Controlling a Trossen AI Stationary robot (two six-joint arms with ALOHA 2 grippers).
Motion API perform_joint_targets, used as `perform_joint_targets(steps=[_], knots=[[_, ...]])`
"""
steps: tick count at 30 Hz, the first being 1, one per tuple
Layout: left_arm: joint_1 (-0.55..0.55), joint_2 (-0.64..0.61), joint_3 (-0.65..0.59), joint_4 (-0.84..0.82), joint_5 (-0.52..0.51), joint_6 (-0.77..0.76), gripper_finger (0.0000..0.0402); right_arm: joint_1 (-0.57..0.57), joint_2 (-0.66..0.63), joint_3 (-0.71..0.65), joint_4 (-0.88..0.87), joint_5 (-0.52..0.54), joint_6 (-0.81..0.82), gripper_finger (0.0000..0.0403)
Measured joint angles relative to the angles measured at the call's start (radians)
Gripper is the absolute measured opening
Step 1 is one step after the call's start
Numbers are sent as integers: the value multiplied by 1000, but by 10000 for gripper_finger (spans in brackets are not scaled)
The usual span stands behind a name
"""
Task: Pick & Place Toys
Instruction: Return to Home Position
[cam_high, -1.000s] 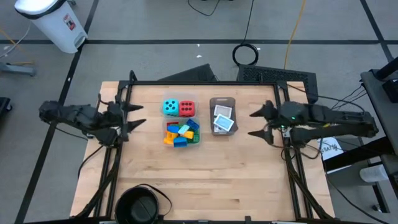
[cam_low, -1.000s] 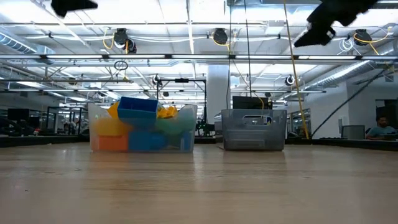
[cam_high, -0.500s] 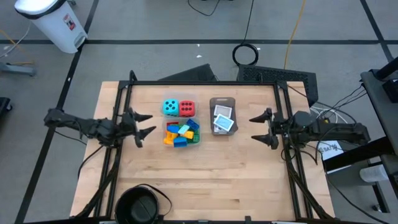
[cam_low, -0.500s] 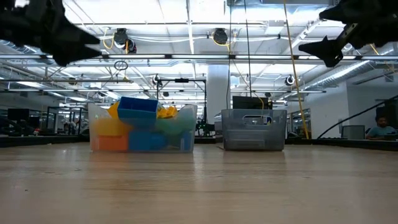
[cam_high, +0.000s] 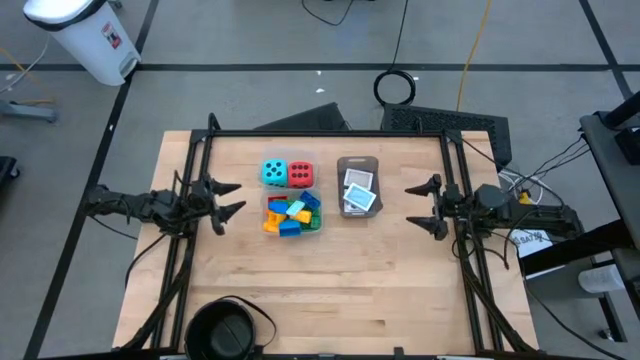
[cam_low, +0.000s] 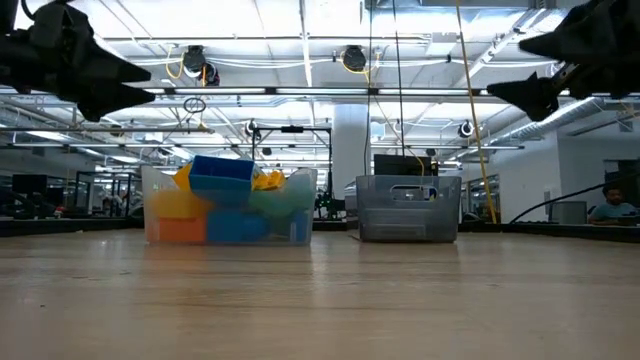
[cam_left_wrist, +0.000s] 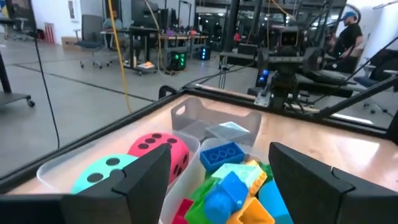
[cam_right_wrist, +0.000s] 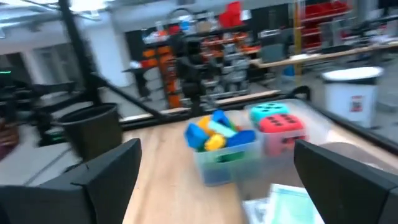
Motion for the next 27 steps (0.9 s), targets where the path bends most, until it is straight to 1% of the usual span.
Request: perform_joint_targets(steps=[3, 5, 9, 13, 18, 22, 24, 27], knots=[[2, 3, -1, -5, -4, -7, 274, 0, 9, -29, 10, 44, -8, 388], [2, 5, -11, -7, -6, -20, 274, 0, 15, -57, 17, 48, -8, 387], [2, 4, -13, 2, -8, -26, 274, -3, 15, -109, 88, 46, -11, 388], [2, 6, -13, 10, -20, -15, 274, -3, 15, -141, 88, 47, -12, 388], [2, 6, -13, 78, -50, -32, 274, -3, 16, -153, 87, 44, 2, 387], [2, 6, -13, 66, -50, -36, 274, -2, 22, -154, 79, 42, 43, 389], [2, 6, -13, 39, -49, -57, 274, -2, 24, -155, 79, 43, 40, 389], [2, 6, -13, 25, -49, -42, 273, -2, 25, -155, 79, 43, 37, 387]])
